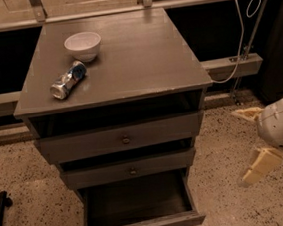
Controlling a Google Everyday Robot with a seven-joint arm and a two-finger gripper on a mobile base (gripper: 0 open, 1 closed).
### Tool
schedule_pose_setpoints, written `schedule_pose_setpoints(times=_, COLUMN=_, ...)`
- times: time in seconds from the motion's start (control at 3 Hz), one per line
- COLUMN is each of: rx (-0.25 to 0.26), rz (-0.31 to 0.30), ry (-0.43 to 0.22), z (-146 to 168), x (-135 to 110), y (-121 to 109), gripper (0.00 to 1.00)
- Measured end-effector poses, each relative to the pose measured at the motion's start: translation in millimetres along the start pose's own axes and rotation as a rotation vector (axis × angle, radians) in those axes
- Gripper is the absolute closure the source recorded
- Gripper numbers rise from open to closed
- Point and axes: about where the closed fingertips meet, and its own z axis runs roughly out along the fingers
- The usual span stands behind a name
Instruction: Close bottom drawer
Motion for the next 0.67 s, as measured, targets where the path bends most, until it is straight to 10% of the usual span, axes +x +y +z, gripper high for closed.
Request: schedule_pose_setpoints(times=0.67, rx=-0.055, rz=0.021, ry=-0.062, z=59, x=10, y=22, gripper=0.00)
